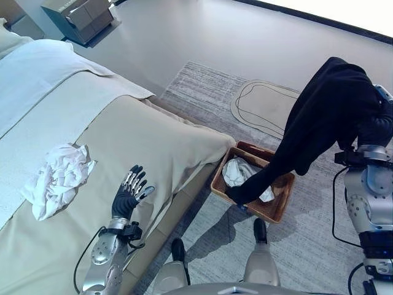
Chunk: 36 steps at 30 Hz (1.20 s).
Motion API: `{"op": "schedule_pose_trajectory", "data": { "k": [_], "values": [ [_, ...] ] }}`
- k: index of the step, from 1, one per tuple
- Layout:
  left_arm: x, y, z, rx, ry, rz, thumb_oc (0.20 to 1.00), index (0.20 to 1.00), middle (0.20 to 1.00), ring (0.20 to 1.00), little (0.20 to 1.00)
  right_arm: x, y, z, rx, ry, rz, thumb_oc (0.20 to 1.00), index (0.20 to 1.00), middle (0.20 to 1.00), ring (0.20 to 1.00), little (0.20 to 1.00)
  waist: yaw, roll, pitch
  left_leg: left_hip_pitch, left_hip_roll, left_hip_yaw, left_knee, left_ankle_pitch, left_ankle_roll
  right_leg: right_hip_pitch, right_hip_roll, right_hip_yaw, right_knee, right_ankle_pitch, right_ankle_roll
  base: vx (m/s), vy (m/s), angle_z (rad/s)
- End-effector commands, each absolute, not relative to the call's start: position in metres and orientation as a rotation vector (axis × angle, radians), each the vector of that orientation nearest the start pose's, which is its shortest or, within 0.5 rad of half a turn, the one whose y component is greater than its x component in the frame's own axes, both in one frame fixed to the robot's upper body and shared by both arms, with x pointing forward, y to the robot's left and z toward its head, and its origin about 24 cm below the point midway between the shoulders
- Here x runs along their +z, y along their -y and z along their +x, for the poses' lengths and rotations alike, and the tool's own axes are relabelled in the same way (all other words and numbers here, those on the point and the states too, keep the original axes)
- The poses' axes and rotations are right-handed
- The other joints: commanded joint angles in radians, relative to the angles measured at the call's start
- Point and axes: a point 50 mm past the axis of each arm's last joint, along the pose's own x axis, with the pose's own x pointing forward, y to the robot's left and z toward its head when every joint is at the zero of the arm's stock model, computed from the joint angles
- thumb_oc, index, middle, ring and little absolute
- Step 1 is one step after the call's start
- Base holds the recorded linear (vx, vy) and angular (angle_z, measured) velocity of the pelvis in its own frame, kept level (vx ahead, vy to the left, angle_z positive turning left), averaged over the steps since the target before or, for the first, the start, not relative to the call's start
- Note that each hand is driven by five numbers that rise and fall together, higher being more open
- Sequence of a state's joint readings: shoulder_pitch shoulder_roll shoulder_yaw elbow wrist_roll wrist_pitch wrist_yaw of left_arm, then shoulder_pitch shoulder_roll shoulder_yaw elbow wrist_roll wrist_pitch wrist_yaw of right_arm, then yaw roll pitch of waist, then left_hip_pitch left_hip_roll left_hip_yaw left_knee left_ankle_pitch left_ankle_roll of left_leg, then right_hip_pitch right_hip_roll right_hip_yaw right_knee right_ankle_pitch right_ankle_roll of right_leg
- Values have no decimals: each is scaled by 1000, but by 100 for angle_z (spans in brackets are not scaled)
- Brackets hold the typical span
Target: Pick up clothes into the bucket
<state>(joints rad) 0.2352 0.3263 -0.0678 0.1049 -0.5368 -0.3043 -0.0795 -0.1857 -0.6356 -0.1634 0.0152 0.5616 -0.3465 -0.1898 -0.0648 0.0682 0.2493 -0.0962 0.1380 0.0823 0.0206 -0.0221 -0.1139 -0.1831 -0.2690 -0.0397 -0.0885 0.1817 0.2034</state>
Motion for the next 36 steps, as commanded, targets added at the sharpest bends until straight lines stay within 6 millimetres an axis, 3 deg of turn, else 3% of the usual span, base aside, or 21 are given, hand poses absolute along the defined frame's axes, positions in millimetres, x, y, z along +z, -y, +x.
{"op": "schedule_pose_trajectory", "data": {
  "k": [1, 11, 16, 23, 25, 27, 28, 29, 31, 32, 36],
  "values": [
    [39, -222, 205, -14, 142, -181, 1000, 1000, 1000, 1000, 1000, 228, 283, 258, -271, 884, 20, 200, 200, 200, 200, 200, 2, -60, 30, -148, -44, 6, 153, 0, 36, -30, 5, -78, 146, -96, -36, -123, 0, -1],
    [82, -211, 226, -32, 360, -170, 1000, 1000, 1000, 1000, 1000, 187, 272, 268, -345, 743, 26, 200, 200, 200, 200, 200, -17, -53, 147, -367, -46, 0, 325, -34, 49, -265, -17, -39, 317, -121, -43, -97, 6, -2],
    [83, -206, 225, -36, 365, -161, 1000, 1000, 1000, 1000, 1000, 165, 276, 282, -430, 641, 20, 200, 200, 200, 200, 200, -13, -34, 158, -529, -50, -16, 442, -78, 48, -422, -30, -15, 437, -156, -47, -75, 12, 6],
    [78, -202, 219, -42, 341, -143, 1000, 1000, 1000, 1000, 1000, 158, 280, 310, -498, 541, -5, 200, 200, 200, 200, 200, 12, -3, 157, -751, -54, -35, 591, -109, 52, -643, -26, 20, 586, -191, -62, -68, 16, 1],
    [79, -202, 219, -43, 346, -134, 1000, 1000, 1000, 1000, 1000, 158, 283, 316, -505, 521, -29, 200, 200, 200, 200, 200, 17, 2, 153, -779, -53, -36, 613, -115, 53, -676, -24, 26, 609, -197, -64, 21, 15, 8],
    [79, -202, 218, -40, 341, -135, 1000, 1000, 1000, 1000, 1000, 172, 285, 331, -505, 503, -97, 200, 200, 200, 200, 200, 35, 12, 154, -816, -48, -42, 659, -160, 46, -721, -16, 39, 668, -241, -62, 28, 11, 2],
    [80, -202, 218, -39, 345, -136, 1000, 1000, 1000, 1000, 1000, 173, 285, 332, -504, 507, -96, 200, 200, 200, 200, 200, 31, 10, 158, -833, -52, -36, 654, -127, 54, -734, -21, 38, 656, -209, -68, 0, 0, 0],
    [80, -202, 218, -36, 343, -137, 1000, 1000, 1000, 1000, 1000, 178, 287, 335, -508, 507, -117, 200, 200, 200, 200, 200, 37, 15, 155, -838, -50, -44, 674, -165, 47, -742, -15, 44, 682, -245, -64, -10, -1, 4],
    [81, -201, 218, -39, 346, -137, 1000, 1000, 1000, 1000, 1000, 184, 288, 339, -513, 509, -130, 200, 200, 200, 200, 200, 40, 17, 158, -850, -50, -43, 682, -166, 47, -757, -15, 48, 691, -248, -65, 39, -6, 1],
    [82, -199, 219, -41, 349, -140, 1000, 1000, 1000, 1000, 1000, 206, 293, 347, -538, 536, -167, 200, 200, 200, 200, 200, 45, 20, 165, -877, -51, -44, 692, -165, 47, -788, -12, 53, 709, -254, -69, -13, 11, -5],
    [82, -196, 221, -40, 348, -152, 1000, 1000, 1000, 1000, 1000, 225, 290, 354, -542, 572, -182, 200, 200, 200, 200, 200, 50, 24, 168, -902, -53, -44, 694, -161, 48, -824, -8, 61, 722, -254, -72, 0, 0, 0]
  ]
}}
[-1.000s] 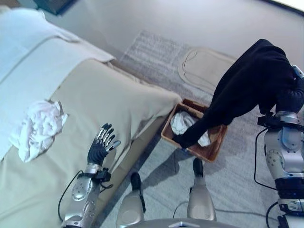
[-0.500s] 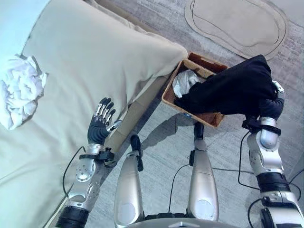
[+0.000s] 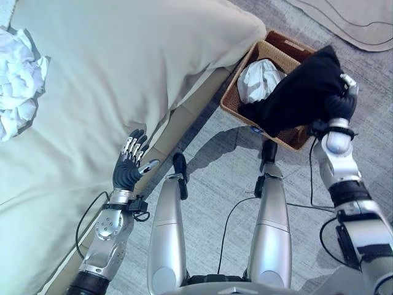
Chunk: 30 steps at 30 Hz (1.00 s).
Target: Pick up clothes into the bucket
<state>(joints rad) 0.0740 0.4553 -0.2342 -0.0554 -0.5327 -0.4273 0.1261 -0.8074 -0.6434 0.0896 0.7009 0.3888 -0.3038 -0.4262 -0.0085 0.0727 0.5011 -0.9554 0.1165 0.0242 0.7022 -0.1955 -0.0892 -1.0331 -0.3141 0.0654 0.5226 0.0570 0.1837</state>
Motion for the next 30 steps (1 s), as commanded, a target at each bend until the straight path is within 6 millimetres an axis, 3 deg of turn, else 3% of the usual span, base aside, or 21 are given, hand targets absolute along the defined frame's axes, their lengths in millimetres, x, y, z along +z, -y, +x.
{"op": "schedule_pose_trajectory", "data": {
  "k": [1, 6, 14, 21, 29, 30],
  "values": [
    [82, -195, 221, -44, 350, -151, 1000, 1000, 1000, 1000, 1000, 227, 290, 355, -549, 572, -187, 200, 200, 200, 200, 200, -4, 22, -83, -52, -31, 15, 16, 14, 23, 14, 38, -42, 119, -130, -53, 5, 8, -3],
    [78, -187, 225, -84, 329, -137, 1000, 1000, 1000, 1000, 1000, 221, 299, 372, -583, 428, -331, 200, 200, 200, 200, 200, 13, 40, -83, -94, -38, 9, 39, 12, 25, -33, 43, -30, 156, -143, -59, 0, 2, -1],
    [83, -176, 230, -107, 349, -136, 1000, 1000, 1000, 1000, 1000, 202, 305, 380, -602, 265, -453, 200, 200, 200, 200, 200, 22, 68, -60, -162, -46, 4, 56, 23, 26, -106, 42, -18, 197, -151, -61, -10, -10, 3],
    [83, -174, 231, -110, 344, -150, 1000, 1000, 1000, 1000, 1000, 182, 309, 381, -608, 139, -543, 200, 200, 200, 200, 200, 21, 70, -53, -200, -52, 5, 81, 25, 27, -153, 50, -12, 237, -158, -68, -2, -3, 1],
    [85, -174, 233, -114, 345, -133, 1000, 1000, 1000, 1000, 1000, 186, 316, 380, -627, 114, -624, 200, 200, 200, 200, 200, 20, 65, -55, -209, -51, 4, 84, 25, 25, -164, 55, -14, 246, -164, -71, 0, 0, 0],
    [86, -173, 234, -115, 348, -132, 1000, 1000, 1000, 1000, 1000, 186, 316, 380, -631, 110, -628, 332, 332, 332, 332, 332, 19, 64, -55, -207, -50, 3, 83, 26, 25, -163, 54, -14, 246, -164, -70, 0, 0, 0]
  ]
}}
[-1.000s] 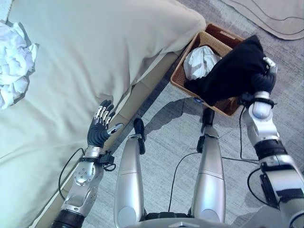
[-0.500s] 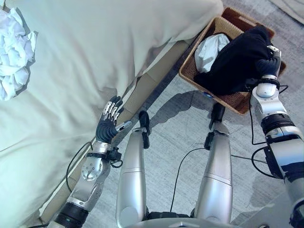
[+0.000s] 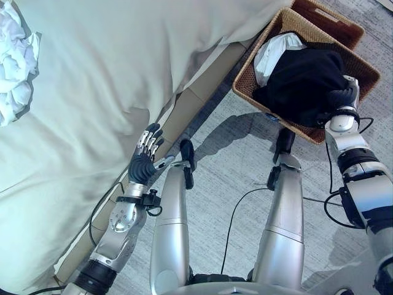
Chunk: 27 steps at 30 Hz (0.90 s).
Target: Pick up clothes into the bucket
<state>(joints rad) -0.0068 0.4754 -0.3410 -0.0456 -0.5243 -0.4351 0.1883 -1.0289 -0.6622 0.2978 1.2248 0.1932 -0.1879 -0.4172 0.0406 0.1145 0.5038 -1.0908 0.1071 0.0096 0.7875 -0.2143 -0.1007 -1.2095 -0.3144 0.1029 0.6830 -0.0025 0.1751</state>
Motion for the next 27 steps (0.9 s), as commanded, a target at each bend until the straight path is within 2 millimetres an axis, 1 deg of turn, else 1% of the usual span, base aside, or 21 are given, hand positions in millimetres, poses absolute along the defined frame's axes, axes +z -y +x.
{"op": "schedule_pose_trajectory", "data": {
  "k": [1, 2, 7, 8, 9, 11, 14, 15, 16, 17, 18, 19, 21, 23, 24, 27],
  "values": [
    [86, -174, 235, -113, 351, -134, 1000, 1000, 1000, 1000, 1000, 187, 316, 380, -635, 112, -634, 667, 667, 667, 667, 667, -32, 21, -58, -67, -41, 18, -7, 45, 37, 17, 56, -52, 81, -104, -62, 0, 0, 0],
    [86, -174, 235, -113, 351, -134, 1000, 1000, 1000, 1000, 1000, 187, 316, 380, -635, 112, -634, 1000, 1000, 1000, 1000, 1000, -32, 21, -58, -67, -41, 18, -7, 45, 37, 17, 56, -52, 81, -104, -62, 0, 0, 0],
    [88, -175, 237, -93, 362, -142, 1000, 1000, 1000, 1000, 1000, 172, 319, 378, -659, 48, -639, 1000, 1000, 1000, 1000, 1000, -34, 9, -77, -27, -37, 15, -48, 53, 36, 62, 58, -64, 41, -99, -59, 1, -6, 0],
    [88, -175, 239, -90, 363, -149, 1000, 1000, 1000, 1000, 1000, 167, 322, 376, -686, 35, -569, 1000, 1000, 1000, 1000, 1000, -34, 8, -84, -5, -36, 13, -73, 60, 34, 82, 56, -71, 22, -97, -56, 0, 0, 0],
    [88, -176, 239, -90, 362, -148, 1000, 1000, 1000, 1000, 1000, 167, 322, 376, -687, 35, -568, 1000, 1000, 1000, 1000, 1000, -33, 8, -83, -3, -36, 13, -75, 60, 34, 84, 56, -71, 21, -96, -56, 0, 0, 0],
    [87, -176, 240, -85, 359, -150, 1000, 1000, 1000, 1000, 1000, 159, 327, 371, -731, 25, -426, 1000, 1000, 1000, 1000, 1000, -33, 6, -89, 30, -35, 12, -109, 71, 32, 118, 55, -81, -6, -91, -52, 0, 0, 0],
    [86, -177, 241, -94, 351, -141, 1000, 1000, 1000, 1000, 1000, 148, 330, 366, -736, 7, -348, 1000, 1000, 1000, 1000, 1000, -32, 2, -92, 93, -38, 12, -177, 92, 28, 183, 51, -99, -59, -80, -46, -35, -17, 6],
    [87, -177, 242, -96, 355, -143, 1000, 1000, 1000, 1000, 1000, 141, 333, 363, -744, -13, -330, 1000, 1000, 1000, 1000, 1000, -34, -1, -91, 101, -41, 14, -210, 135, 33, 194, 46, -108, -90, -43, -51, -8, -31, 5],
    [85, -177, 243, -99, 345, -159, 1000, 1000, 1000, 1000, 1000, 131, 338, 358, -763, -39, -296, 1000, 1000, 1000, 1000, 1000, -32, -1, -94, 146, -41, 8, -236, 115, 23, 237, 46, -115, -101, -69, -42, -87, -24, 5],
    [82, -179, 244, -88, 329, -196, 1000, 1000, 1000, 1000, 1000, 126, 340, 355, -774, -45, -254, 1000, 1000, 1000, 1000, 1000, -34, -5, -91, 155, -44, 11, -259, 154, 29, 253, 38, -126, -131, -32, -48, -10, -43, 9],
    [82, -179, 244, -85, 324, -235, 1000, 1000, 1000, 1000, 1000, 115, 343, 349, -784, -69, -211, 1000, 1000, 1000, 1000, 1000, -37, -7, -90, 191, -47, 7, -294, 169, 24, 295, 36, -138, -163, -22, -45, -79, -44, 12],
    [83, -180, 245, -86, 325, -240, 1000, 1000, 1000, 1000, 1000, 108, 346, 345, -794, -85, -194, 1000, 1000, 1000, 1000, 1000, -38, -9, -90, 220, -48, 5, -318, 175, 22, 328, 33, -149, -186, -17, -44, 13, -51, 13],
    [85, -182, 244, -88, 336, -233, 1000, 1000, 1000, 1000, 1000, 85, 354, 330, -817, -157, -185, 1000, 1000, 1000, 1000, 1000, -37, -13, -93, 283, -50, -7, -372, 194, 16, 399, 30, -170, -230, -8, -38, 41, -65, 14],
    [84, -185, 244, -85, 330, -227, 1000, 1000, 1000, 1000, 1000, 70, 360, 318, -823, -207, -200, 1000, 1000, 1000, 1000, 1000, -35, -19, -103, 334, -54, -19, -410, 208, 11, 459, 27, -190, -270, 1, -34, 65, -72, 22],
    [83, -187, 244, -86, 325, -219, 1000, 1000, 1000, 1000, 1000, 57, 362, 309, -821, -246, -203, 1000, 1000, 1000, 1000, 1000, -36, -22, -109, 366, -54, -25, -436, 217, 8, 497, 26, -203, -295, 6, -30, 87, -65, 24],
    [79, -192, 242, -78, 305, -203, 1000, 1000, 1000, 1000, 1000, 29, 370, 283, -847, -336, -188, 1000, 1000, 1000, 1000, 1000, -35, -35, -119, 460, -51, -42, -492, 236, 1, 615, 25, -237, -357, 17, -25, 91, -72, 21]
  ]
}}
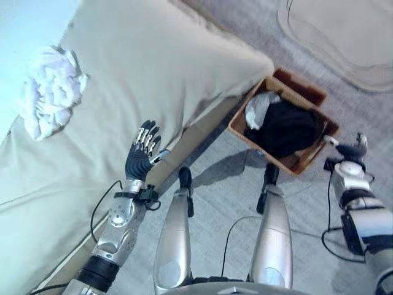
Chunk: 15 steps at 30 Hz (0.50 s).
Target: Pick up clothes into the bucket
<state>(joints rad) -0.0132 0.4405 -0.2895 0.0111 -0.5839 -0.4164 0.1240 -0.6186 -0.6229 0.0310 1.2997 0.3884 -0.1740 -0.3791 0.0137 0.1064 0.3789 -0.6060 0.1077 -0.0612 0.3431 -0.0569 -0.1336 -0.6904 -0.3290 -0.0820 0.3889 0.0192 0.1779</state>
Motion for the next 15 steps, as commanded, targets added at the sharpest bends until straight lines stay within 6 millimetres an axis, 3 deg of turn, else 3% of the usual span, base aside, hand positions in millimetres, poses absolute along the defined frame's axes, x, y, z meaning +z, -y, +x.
{"op": "schedule_pose_trajectory", "data": {
  "k": [1, 3, 5, 9, 15],
  "values": [
    [75, -193, 241, -73, 290, -211, 1000, 1000, 1000, 1000, 1000, 20, 373, 274, -867, -364, -171, 1000, 1000, 1000, 1000, 1000, -6, -35, -3, 5, -47, 23, -64, 81, 32, 136, 38, -64, -84, -4, -26, 102, -78, 17],
    [71, -193, 241, -74, 271, -221, 1000, 1000, 1000, 1000, 1000, 13, 374, 267, -879, -385, -155, 1000, 1000, 1000, 1000, 1000, -6, -37, -1, 46, -45, 15, -87, 85, 31, 182, 37, -82, -106, 1, -22, 79, -54, 14],
    [67, -202, 240, -40, 254, -213, 1000, 1000, 1000, 1000, 1000, -10, 368, 250, -870, -435, -122, 1000, 1000, 1000, 1000, 1000, -13, -53, -15, 123, -39, 4, -137, 103, 28, 273, 43, -106, -158, 12, -21, 103, -53, 16],
    [66, -217, 236, 33, 258, -199, 1000, 1000, 1000, 1000, 1000, -30, 346, 241, -799, -409, -67, 1000, 1000, 1000, 1000, 1000, -21, -82, -43, 201, -21, -9, -165, 105, 20, 364, 58, -130, -192, 9, -20, 102, -56, 19],
    [59, -233, 228, 136, 249, -146, 1000, 1000, 1000, 1000, 1000, -17, 297, 253, -603, -196, -34, 1000, 1000, 1000, 1000, 1000, -15, -109, -85, 292, 8, -40, -186, 109, 7, 482, 90, -164, -204, -25, -33, 87, -76, 10]
  ]
}}
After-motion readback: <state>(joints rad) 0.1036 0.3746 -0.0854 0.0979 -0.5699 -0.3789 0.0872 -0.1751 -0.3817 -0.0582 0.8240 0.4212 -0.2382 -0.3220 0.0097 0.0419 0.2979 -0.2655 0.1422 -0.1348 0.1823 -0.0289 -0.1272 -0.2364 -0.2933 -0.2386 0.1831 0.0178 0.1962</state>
